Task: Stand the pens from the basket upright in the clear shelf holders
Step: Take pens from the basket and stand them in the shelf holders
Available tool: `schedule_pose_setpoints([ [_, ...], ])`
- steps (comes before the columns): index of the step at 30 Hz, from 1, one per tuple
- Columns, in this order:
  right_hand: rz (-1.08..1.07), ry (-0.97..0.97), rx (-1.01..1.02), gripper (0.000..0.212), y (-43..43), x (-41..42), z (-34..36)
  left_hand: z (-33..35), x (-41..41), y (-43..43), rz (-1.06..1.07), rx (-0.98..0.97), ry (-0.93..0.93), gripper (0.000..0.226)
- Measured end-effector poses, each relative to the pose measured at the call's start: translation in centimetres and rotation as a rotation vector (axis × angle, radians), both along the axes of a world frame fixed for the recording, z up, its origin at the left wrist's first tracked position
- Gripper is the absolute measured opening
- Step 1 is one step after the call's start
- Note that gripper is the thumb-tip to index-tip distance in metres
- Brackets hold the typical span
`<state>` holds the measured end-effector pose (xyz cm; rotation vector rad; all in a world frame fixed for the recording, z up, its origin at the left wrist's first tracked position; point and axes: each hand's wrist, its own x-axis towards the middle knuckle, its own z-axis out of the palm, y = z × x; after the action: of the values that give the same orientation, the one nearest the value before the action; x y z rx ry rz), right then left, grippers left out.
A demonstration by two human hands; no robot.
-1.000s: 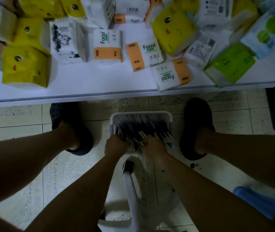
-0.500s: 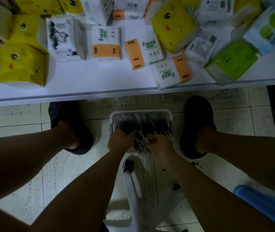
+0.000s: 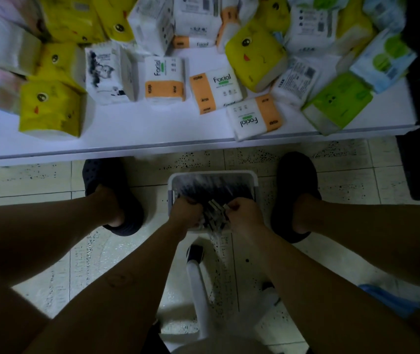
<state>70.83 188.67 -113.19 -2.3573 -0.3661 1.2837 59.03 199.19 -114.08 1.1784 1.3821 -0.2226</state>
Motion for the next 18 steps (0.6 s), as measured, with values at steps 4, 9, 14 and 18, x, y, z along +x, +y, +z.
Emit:
schedule_pose_setpoints([
  [4, 0.013, -0.052, 0.090, 0.009, 0.4, 0.4, 2.4, 3.6, -0.4, -0.7, -0.046, 0.018, -0.098, 0.021],
  [9, 0.102, -0.013, 0.217, 0.020, 0.8, 0.3, 6.9, 8.6, -1.7, -0.8, -0.115, 0.215, -0.133, 0.009],
  [14, 0.086, -0.052, 0.411, 0.031, 1.7, -0.4, 12.9, 15.1, -2.4, 0.6, -0.092, 0.467, -0.222, 0.013],
  [18, 0.128, -0.122, 0.581, 0.022, 2.8, -0.5, 18.1, 21.4, -2.5, 1.8, -0.100, 0.733, -0.303, 0.013],
])
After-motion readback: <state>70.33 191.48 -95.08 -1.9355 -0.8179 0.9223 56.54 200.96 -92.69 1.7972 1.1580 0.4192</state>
